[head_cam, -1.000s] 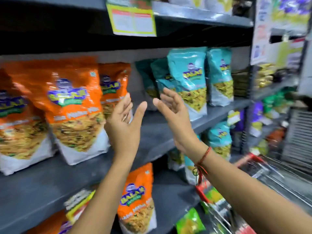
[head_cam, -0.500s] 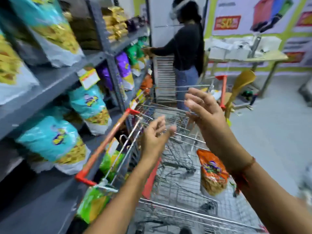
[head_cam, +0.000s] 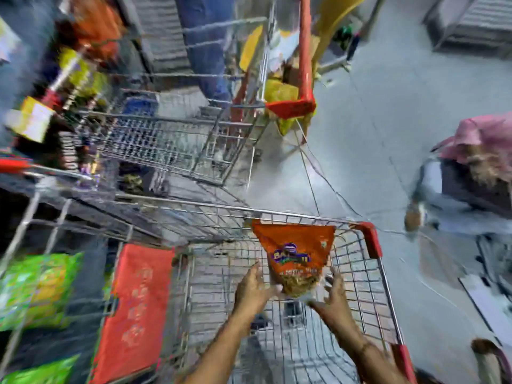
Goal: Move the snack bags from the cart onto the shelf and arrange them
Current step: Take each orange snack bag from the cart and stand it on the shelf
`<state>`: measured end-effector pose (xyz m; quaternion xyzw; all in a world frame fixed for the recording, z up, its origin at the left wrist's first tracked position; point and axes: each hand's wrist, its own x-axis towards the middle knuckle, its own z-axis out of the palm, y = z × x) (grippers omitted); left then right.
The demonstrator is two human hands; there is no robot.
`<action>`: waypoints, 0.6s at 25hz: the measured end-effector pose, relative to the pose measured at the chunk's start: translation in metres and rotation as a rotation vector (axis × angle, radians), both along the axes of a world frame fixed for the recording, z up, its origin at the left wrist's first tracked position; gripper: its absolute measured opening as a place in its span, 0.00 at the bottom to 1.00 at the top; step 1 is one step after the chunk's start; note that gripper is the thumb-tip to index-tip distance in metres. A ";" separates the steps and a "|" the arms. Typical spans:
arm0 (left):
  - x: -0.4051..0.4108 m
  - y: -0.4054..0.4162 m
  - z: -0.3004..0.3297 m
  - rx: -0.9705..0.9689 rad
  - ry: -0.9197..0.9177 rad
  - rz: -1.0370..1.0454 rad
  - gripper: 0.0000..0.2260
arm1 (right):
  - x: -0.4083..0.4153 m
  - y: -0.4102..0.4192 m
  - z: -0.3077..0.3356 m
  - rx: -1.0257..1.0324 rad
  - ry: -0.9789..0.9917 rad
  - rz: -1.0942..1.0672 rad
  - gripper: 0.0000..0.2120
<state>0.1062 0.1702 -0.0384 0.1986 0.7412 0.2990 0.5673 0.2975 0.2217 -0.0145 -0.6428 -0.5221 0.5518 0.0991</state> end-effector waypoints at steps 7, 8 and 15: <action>0.008 0.017 -0.113 -0.098 -0.048 -0.195 0.39 | 0.011 0.026 -0.105 -0.059 -0.192 0.194 0.39; 0.007 0.019 -0.118 -0.097 -0.076 -0.187 0.37 | 0.012 0.030 -0.111 -0.078 -0.173 0.184 0.39; -0.008 0.027 -0.076 -0.083 -0.028 -0.230 0.37 | 0.010 0.039 -0.094 -0.104 0.017 0.188 0.30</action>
